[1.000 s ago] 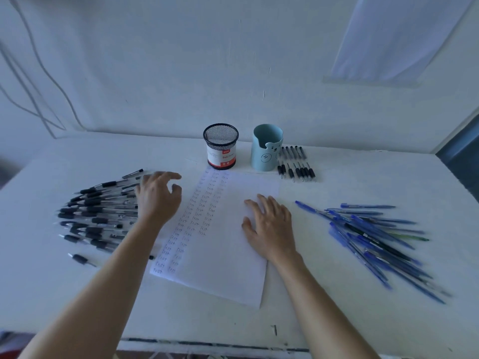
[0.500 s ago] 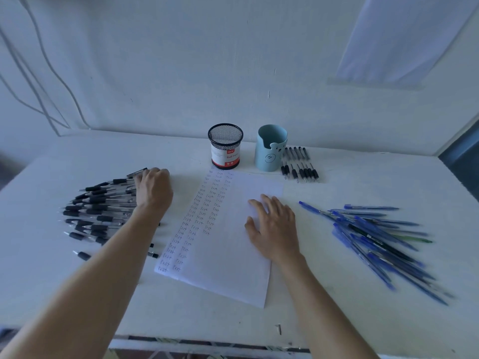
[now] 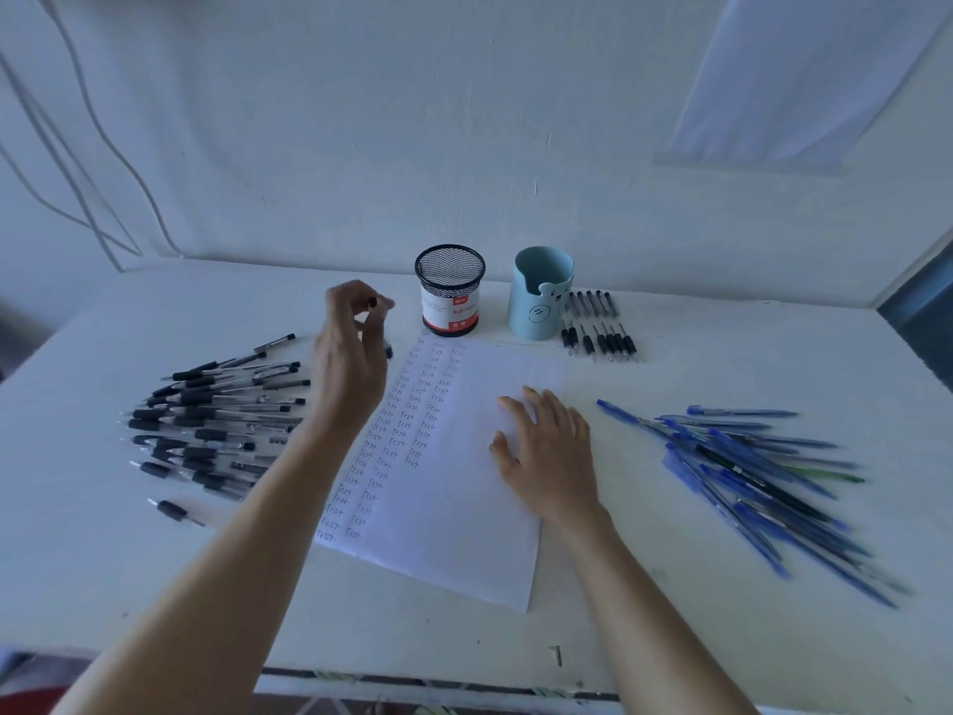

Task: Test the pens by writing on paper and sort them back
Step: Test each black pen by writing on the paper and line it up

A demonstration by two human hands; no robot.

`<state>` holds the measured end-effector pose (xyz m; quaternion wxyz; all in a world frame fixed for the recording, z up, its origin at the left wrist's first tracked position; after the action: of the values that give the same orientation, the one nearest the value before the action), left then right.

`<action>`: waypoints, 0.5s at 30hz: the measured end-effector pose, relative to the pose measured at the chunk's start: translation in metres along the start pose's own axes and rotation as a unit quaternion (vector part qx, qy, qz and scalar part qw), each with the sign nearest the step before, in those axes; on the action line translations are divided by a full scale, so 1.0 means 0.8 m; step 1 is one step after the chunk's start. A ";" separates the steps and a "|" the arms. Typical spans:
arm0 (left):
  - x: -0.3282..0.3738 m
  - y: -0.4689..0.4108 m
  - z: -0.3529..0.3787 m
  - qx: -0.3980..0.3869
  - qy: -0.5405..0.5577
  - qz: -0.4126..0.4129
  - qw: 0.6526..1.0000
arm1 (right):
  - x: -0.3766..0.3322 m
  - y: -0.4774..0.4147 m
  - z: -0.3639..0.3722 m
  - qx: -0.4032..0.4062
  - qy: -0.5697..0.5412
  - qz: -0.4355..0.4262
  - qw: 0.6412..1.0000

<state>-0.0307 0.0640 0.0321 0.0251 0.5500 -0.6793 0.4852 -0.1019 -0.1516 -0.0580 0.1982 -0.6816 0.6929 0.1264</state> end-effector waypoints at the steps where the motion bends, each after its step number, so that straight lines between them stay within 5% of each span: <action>1: 0.007 0.002 0.001 0.005 0.058 -0.036 0.998 | 0.000 0.000 0.000 0.001 0.000 0.001 1.000; 4: 0.014 0.009 0.013 -0.003 0.283 -0.195 0.939 | 0.000 0.000 0.000 0.007 -0.005 0.001 1.000; 7: 0.014 0.022 0.026 -0.032 0.381 -0.298 0.875 | 0.001 0.000 0.000 0.006 -0.009 -0.001 1.000; 12: 0.021 0.039 0.040 -0.102 0.516 -0.390 0.756 | 0.005 0.003 -0.009 -0.010 -0.012 0.012 1.000; 15: 0.025 0.045 0.043 -0.127 0.542 -0.412 0.721 | 0.012 0.013 -0.012 0.003 0.006 0.017 1.000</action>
<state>-0.0487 0.0232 0.0024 0.6561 0.4103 -0.3114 0.5515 -0.1133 -0.1639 -0.0550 0.1940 -0.6695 0.7063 0.1239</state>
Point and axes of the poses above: each hand's wrist, its own y-axis away from the middle knuckle, its own z-axis out of the palm, x = y × z, the point moved 4 cm from there along -y, towards the middle knuckle, and after that the axes turned 11 degrees about -y, right-handed, at the moved point
